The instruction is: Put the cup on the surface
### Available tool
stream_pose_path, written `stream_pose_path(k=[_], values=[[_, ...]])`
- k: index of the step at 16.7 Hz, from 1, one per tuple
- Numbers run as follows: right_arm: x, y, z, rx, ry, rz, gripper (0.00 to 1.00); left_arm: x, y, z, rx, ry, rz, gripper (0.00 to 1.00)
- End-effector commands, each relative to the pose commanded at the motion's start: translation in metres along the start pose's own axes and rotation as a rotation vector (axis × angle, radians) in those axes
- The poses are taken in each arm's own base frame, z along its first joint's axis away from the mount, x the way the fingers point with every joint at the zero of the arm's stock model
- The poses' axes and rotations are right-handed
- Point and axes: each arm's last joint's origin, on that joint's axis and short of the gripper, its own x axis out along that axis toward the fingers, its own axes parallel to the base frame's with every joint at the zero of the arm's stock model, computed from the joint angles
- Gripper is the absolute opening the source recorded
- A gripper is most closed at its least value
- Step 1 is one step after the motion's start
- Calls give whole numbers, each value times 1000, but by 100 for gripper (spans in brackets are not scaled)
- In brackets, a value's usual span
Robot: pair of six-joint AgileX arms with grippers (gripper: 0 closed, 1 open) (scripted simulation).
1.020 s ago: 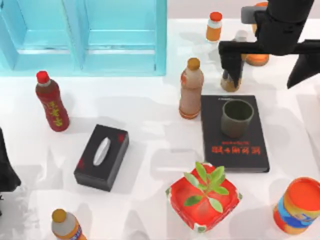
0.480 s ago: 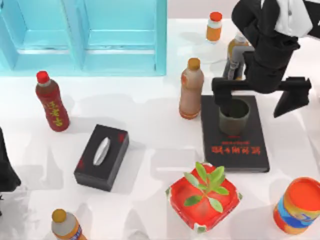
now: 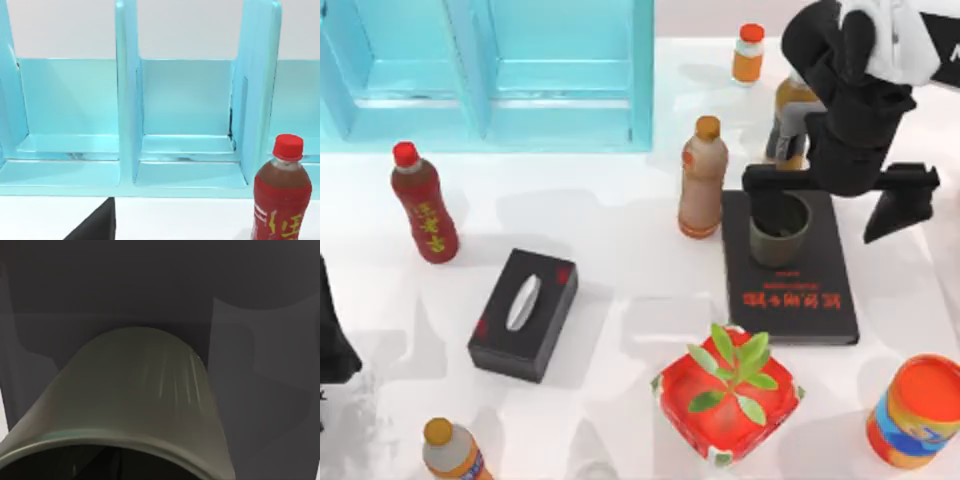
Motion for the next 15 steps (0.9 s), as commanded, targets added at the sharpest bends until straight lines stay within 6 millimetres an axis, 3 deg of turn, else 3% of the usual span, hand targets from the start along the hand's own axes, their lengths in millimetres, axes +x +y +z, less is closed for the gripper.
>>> stream_pose_path(k=[11, 15], values=[[0, 0, 0, 0, 0, 0, 2, 0, 0, 0, 0, 0, 0, 100], [0, 0, 0, 0, 0, 0, 0, 0, 0, 0, 0, 0, 0, 100]])
